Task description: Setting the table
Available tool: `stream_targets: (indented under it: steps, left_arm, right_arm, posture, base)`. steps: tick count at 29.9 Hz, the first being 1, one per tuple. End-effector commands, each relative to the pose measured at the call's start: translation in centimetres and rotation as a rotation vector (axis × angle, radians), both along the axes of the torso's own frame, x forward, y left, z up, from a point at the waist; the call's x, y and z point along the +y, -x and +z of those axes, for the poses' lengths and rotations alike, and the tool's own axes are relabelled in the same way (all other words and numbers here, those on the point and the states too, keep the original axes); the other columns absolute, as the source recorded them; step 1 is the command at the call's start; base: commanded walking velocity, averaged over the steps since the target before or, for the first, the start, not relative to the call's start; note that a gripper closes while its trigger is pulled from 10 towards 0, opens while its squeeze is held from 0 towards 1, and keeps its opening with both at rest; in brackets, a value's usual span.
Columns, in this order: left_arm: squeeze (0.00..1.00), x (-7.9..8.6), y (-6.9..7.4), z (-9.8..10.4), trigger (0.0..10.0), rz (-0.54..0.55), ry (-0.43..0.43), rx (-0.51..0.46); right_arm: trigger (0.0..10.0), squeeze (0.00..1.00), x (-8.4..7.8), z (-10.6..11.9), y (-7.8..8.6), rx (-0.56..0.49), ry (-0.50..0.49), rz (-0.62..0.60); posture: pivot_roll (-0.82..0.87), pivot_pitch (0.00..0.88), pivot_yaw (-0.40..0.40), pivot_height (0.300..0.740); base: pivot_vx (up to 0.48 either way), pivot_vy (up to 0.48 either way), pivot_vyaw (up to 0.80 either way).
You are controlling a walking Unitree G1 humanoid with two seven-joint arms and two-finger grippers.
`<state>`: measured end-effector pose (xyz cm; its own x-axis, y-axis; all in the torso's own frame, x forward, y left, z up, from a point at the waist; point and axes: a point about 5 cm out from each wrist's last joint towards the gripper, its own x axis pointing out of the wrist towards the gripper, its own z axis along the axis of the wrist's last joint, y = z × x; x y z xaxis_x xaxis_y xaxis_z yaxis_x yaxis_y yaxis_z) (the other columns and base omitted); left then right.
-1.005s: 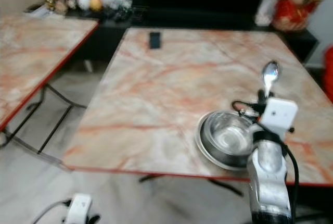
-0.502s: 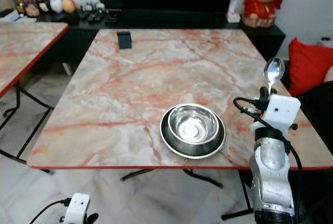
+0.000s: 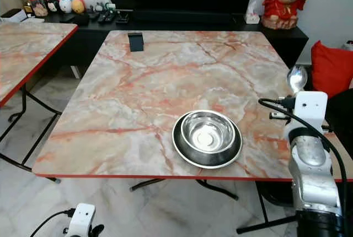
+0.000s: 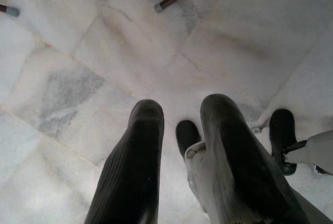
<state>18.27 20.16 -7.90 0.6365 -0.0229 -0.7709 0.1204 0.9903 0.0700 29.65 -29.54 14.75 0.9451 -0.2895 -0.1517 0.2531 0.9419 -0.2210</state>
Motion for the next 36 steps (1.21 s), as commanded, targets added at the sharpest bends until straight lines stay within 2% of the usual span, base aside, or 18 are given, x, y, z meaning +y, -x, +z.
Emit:
stream_targets:
  steps: [1,4,6,13,19,36]
  left_arm:
    - [0.0,0.1,0.5,-0.3,10.0,-0.013,-0.005,0.033]
    - [0.0,0.1,0.5,-0.3,10.0,-0.012,-0.002,0.034]
    - [0.0,0.1,0.6,-0.3,10.0,-0.011,0.0,0.037]
    - [0.0,0.1,0.6,-0.3,10.0,-0.015,-0.003,0.04]
    - [0.0,0.1,0.5,-0.3,10.0,-0.018,-0.005,0.041]
    - [0.0,0.2,0.4,-0.3,10.0,-0.019,-0.012,0.04]
  right_arm:
    - [10.0,0.0,0.0,-0.7,-0.1,0.068,-0.024,0.034]
    - [10.0,0.0,-0.2,-1.4,-0.1,0.117,-0.023,0.032]
    - [10.0,0.0,-0.5,-2.3,-0.1,0.141,-0.082,0.025]
    - [10.0,0.0,-0.3,-3.8,-0.4,0.187,-0.144,0.03]
    - [10.0,0.0,0.4,-4.5,-1.2,0.158,-0.167,0.068]
    - [10.0,0.0,1.5,-5.8,-3.2,0.119,-0.203,0.037]
  posture:
    - [-0.02,0.0,-0.011,0.74]
    - [-0.02,0.0,-0.011,0.74]
    - [-0.02,0.0,-0.01,0.74]
    - [-0.02,0.0,-0.007,0.74]
    - [-0.01,0.0,-0.005,0.74]
    - [0.0,0.0,-0.004,0.74]
  base:
    - [0.0,0.0,0.0]
    - [0.0,0.0,0.0]
    - [0.0,0.0,0.0]
    - [0.0,0.0,0.0]
    - [0.0,0.0,0.0]
    - [0.0,0.0,0.0]
